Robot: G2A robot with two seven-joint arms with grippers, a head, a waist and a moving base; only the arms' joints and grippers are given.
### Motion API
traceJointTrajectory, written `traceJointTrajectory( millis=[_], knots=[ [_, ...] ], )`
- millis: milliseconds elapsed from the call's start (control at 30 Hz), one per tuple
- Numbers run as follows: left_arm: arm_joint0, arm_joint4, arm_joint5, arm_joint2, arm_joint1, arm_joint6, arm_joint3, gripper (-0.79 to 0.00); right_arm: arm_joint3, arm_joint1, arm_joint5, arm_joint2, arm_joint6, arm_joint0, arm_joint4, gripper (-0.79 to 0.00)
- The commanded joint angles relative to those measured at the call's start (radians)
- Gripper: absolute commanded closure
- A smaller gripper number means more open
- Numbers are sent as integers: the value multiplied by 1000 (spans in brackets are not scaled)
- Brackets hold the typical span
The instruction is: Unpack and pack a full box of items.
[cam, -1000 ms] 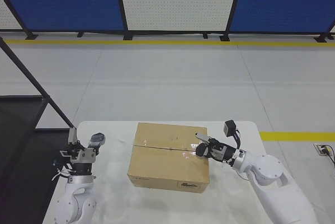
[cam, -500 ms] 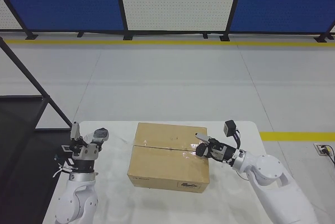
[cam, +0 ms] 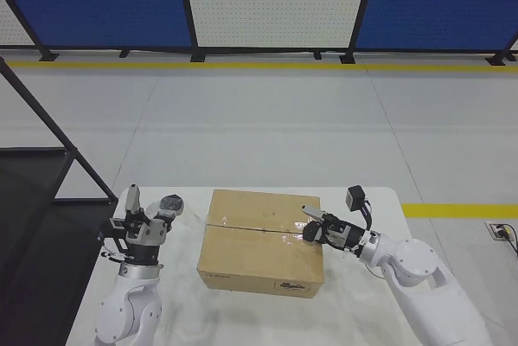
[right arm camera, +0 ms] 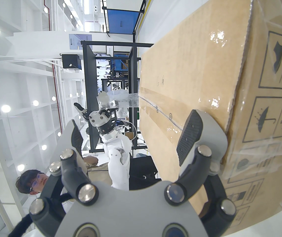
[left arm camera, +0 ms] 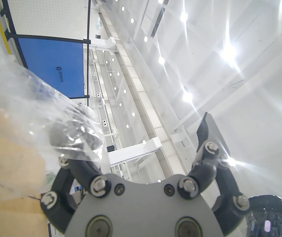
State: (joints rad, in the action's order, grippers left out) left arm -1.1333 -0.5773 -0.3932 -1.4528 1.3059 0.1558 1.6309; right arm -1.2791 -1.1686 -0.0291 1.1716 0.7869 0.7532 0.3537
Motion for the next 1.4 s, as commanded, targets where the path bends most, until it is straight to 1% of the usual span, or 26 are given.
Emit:
traceJointTrajectory(
  millis=[0, 433, 867, 1367],
  knots=[
    [3, 1, 1, 7, 2, 3, 1, -785, 0, 0, 0, 0, 0, 0, 0, -785],
    [12, 22, 7, 56, 14, 23, 27, -785, 0, 0, 0, 0, 0, 0, 0, -785],
    [40, 25, 20, 87, 25, 34, 9, -785, 0, 0, 0, 0, 0, 0, 0, -785],
    [54, 24, 23, 110, 36, 50, -3, -785, 0, 0, 0, 0, 0, 0, 0, -785]
  ],
)
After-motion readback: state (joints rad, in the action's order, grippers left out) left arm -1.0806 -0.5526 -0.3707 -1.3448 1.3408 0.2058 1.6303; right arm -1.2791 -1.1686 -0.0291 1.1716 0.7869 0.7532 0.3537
